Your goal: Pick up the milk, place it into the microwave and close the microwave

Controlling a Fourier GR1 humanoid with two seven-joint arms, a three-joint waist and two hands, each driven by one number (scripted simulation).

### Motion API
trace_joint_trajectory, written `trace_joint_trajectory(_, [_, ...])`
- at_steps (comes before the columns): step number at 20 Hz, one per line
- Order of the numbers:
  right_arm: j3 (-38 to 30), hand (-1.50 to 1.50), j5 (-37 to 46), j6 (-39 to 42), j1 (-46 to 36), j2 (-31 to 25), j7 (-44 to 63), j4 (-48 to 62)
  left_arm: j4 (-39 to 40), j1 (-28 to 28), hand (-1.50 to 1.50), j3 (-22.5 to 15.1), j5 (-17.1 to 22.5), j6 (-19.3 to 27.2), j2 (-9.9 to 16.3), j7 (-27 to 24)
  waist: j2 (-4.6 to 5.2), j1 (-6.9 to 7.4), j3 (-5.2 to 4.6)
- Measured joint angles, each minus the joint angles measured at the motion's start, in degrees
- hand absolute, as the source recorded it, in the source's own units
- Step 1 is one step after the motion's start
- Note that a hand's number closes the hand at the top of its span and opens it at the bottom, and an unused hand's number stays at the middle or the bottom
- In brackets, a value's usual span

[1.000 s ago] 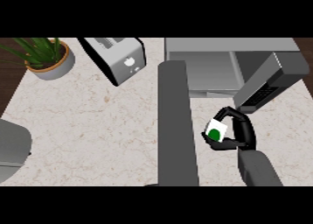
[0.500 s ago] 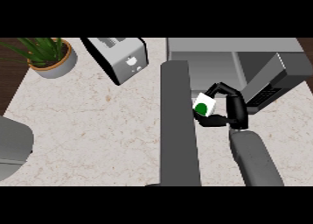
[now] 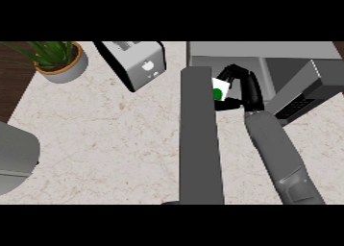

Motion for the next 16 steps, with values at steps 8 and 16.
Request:
trace_joint_trajectory(8, [-4.17, 1.5, 1.63, -7.81, -11.31, -2.92, -0.85, 15.34, 1.82, -1.66, -1.5, -0.76, -0.45, -0.76, 0.59, -0.24, 0.86, 1.88, 0.06])
trace_joint_trajectory(16, [-5.79, 1.5, 3.51, -16.96, -15.15, -6.74, -3.4, 21.39, 2.54, -4.65, -1.5, -2.22, -1.65, -0.02, 1.03, 0.02, 1.94, 3.43, 0.14])
